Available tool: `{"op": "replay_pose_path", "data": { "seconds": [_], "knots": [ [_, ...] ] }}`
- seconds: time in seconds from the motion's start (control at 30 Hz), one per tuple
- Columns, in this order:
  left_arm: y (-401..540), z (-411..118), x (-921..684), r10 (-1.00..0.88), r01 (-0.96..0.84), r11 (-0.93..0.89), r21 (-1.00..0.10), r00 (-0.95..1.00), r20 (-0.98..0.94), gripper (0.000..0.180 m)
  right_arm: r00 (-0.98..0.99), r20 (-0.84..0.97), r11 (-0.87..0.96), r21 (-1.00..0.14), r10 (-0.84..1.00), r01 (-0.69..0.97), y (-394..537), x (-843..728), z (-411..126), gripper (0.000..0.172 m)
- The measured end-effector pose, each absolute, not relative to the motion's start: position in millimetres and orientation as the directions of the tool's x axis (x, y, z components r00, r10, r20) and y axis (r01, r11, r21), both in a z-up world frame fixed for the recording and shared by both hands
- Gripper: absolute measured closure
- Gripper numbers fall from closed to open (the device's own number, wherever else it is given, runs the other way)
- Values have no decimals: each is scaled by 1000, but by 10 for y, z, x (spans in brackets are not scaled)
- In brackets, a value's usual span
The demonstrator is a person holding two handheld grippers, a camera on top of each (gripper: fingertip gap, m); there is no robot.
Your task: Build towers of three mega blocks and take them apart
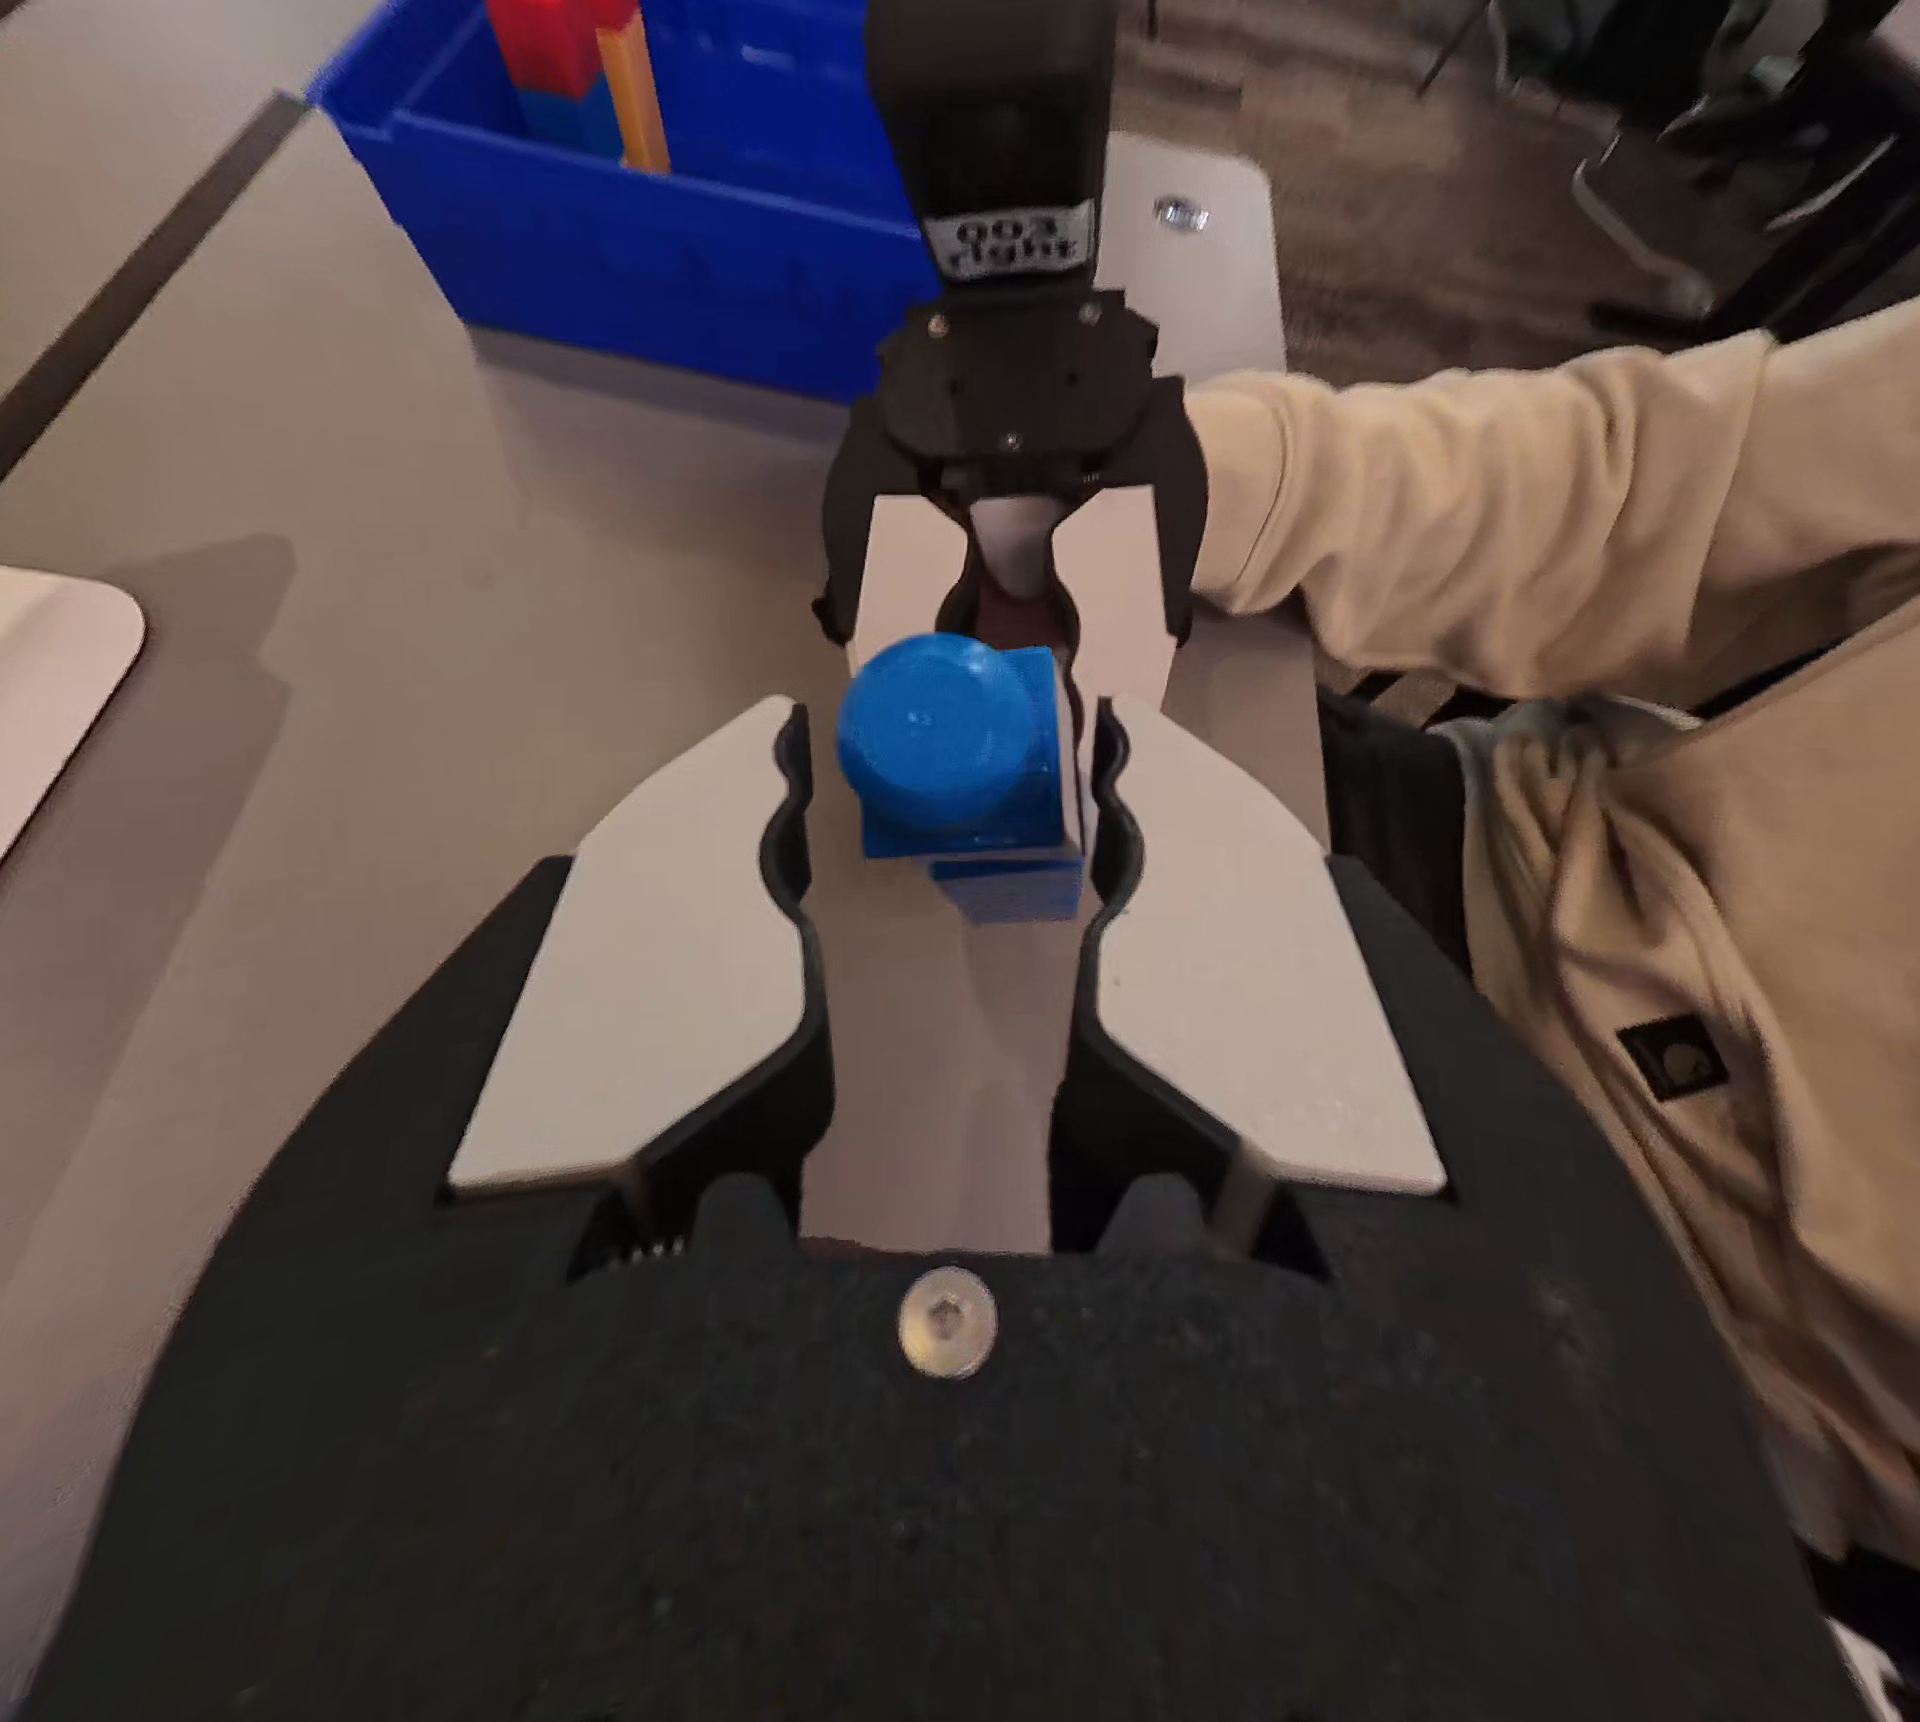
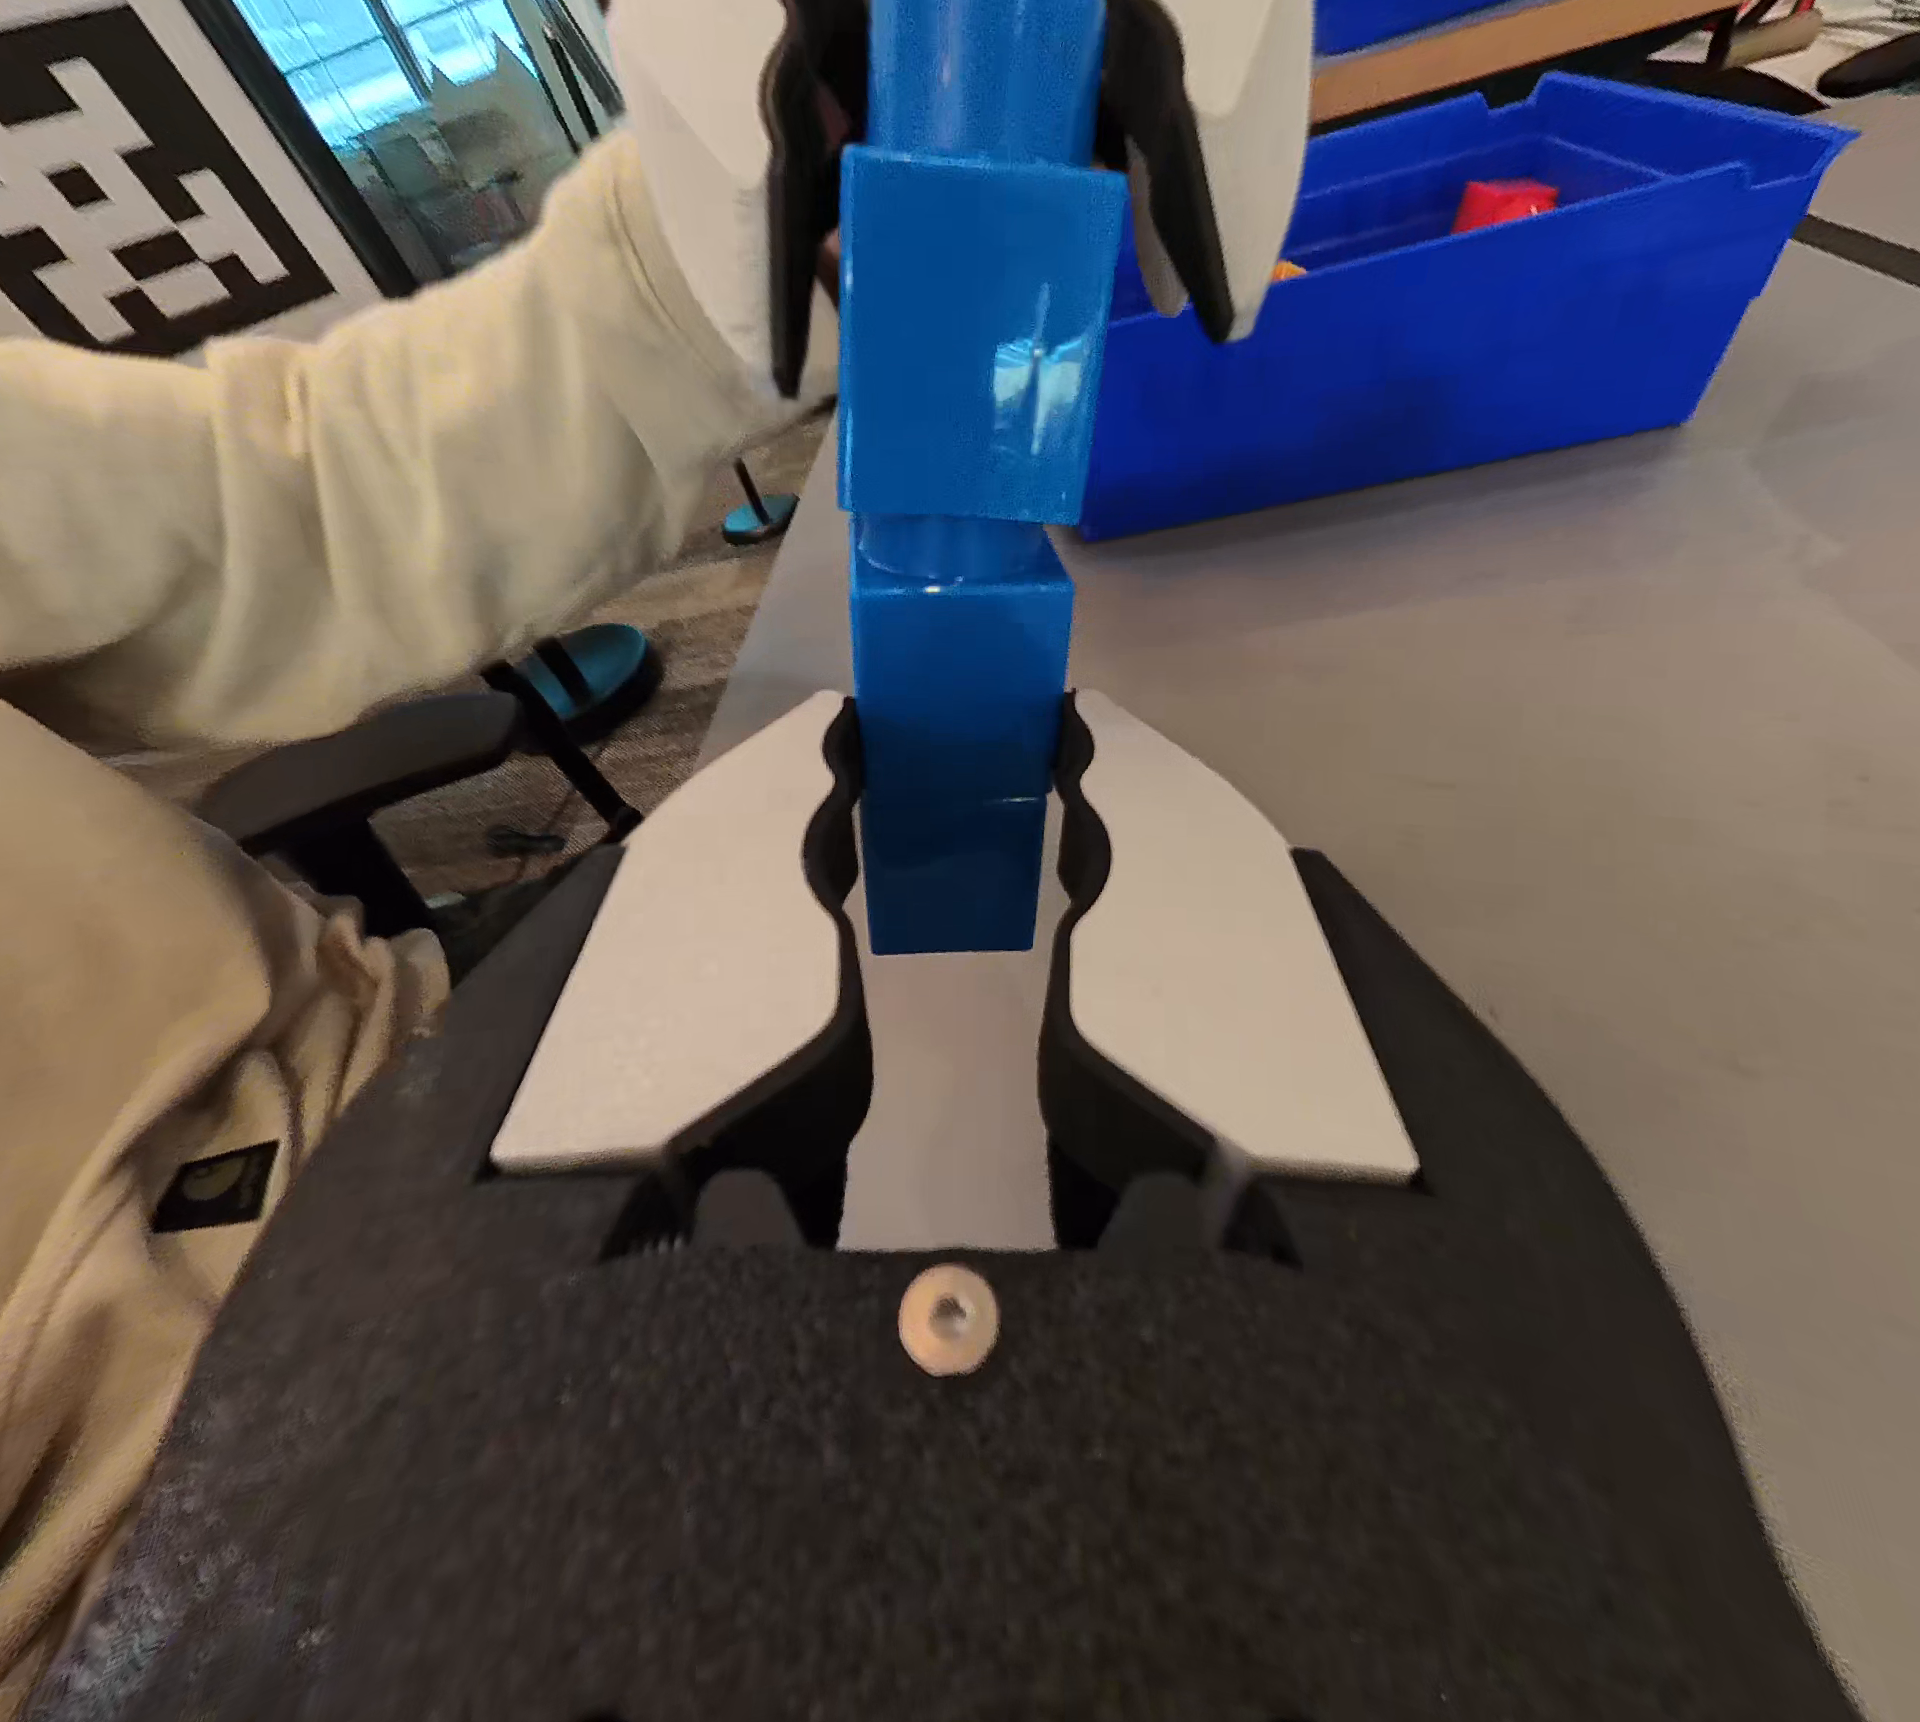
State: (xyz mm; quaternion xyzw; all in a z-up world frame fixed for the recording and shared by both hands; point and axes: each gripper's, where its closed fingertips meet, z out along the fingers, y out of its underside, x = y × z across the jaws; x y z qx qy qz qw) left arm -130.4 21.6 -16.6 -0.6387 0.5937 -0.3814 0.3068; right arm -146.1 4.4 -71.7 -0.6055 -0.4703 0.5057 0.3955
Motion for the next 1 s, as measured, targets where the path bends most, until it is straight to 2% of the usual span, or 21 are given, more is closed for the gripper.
{"op": "replay_pose_path", "data": {
  "seconds": [0.13, 0.43, 0.5, 0.57, 0.73, 1.0],
  "knots": [
    [201, -49, -1291, -986, -385, -148, -911, -12, 165, 128, 33, -246, -248, -957, 969, 149, 32, -1465, -685, 136],
    [196, -26, -1290, -980, -255, -189, -948, -8, 198, 128, 34, -242, -244, -963, 970, 114, 51, -1440, -630, 136],
    [196, -5, -1284, -977, -214, -203, -955, -20, 212, 143, 33, -239, -241, -965, 970, 105, 49, -1436, -612, 136],
    [188, -8, -1274, -974, -188, -212, -959, -34, 222, 144, 35, -233, -235, -965, 972, 118, 46, -1432, -634, 136],
    [187, -129, -1274, -975, -243, -207, -948, -32, 221, 144, 62, -223, -230, -957, 973, 177, 58, -1424, -743, 136],
    [208, -336, -1341, -994, -454, -111, -884, 39, 104, 144, 94, -225, -241, -943, 970, 231, 97, -1430, -844, 136]
  ]
}}
